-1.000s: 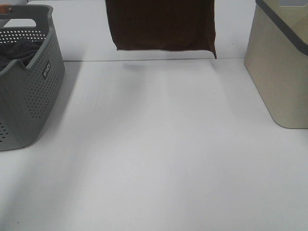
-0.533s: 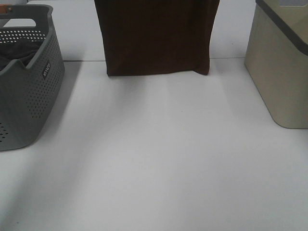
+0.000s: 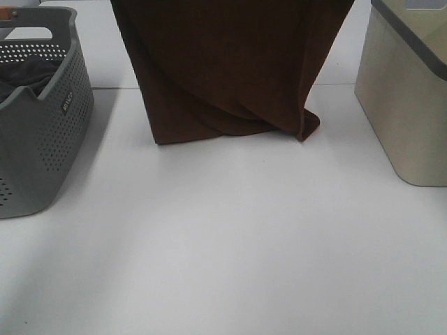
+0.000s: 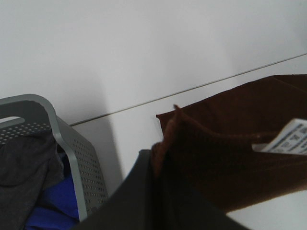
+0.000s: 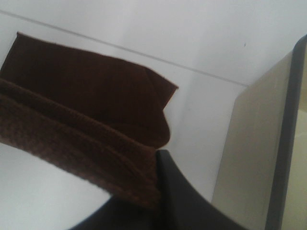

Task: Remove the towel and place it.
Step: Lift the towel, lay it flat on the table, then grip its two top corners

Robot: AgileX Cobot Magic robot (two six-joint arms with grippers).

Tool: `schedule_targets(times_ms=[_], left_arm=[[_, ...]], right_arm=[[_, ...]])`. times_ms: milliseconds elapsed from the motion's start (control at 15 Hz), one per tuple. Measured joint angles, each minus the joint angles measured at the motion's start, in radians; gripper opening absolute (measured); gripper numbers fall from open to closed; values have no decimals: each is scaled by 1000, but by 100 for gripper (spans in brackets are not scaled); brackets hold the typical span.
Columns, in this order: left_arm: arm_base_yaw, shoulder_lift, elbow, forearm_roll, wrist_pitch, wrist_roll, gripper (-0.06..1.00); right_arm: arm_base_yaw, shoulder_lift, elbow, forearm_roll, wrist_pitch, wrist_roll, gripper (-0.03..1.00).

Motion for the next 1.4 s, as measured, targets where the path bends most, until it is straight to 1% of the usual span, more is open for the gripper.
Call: schedule_targets(times_ms=[133, 267, 400, 600, 667, 933, 1000, 1067, 1133, 1200, 1400], left_arm=[[-2, -36, 40, -36, 13, 1, 0], [-17, -97, 127, -35, 13, 1, 0], [-34, -207, 319, -50, 11, 2, 0], [-66, -414, 622, -75, 8, -40, 0], [-87, -473, 719, -80, 6, -58, 0], [-192, -638, 1019, -81, 1, -147, 0], [-226, -659, 1089, -82, -4, -175, 0], [-244, -668, 1123, -85, -7, -191, 0], [-290, -684, 1204, -109, -18, -232, 0], [-324, -688, 1261, -134, -22, -251, 0], [-420, -688, 1380, -207, -28, -281, 0]], right_arm=[[-1, -7, 4, 0, 28, -6, 0], [-1, -39, 47, 5, 27, -6, 0], [-1, -117, 168, 50, 26, -6, 0], [0, -282, 428, 148, 23, -26, 0], [0, -331, 520, 183, 23, -32, 0], [0, -511, 826, 312, 23, -53, 0], [0, -529, 863, 321, 23, -55, 0], [0, -581, 934, 335, 23, -57, 0], [0, -638, 1020, 341, 23, -57, 0], [0, -678, 1085, 350, 23, -57, 0], [0, -770, 1246, 370, 23, -57, 0]])
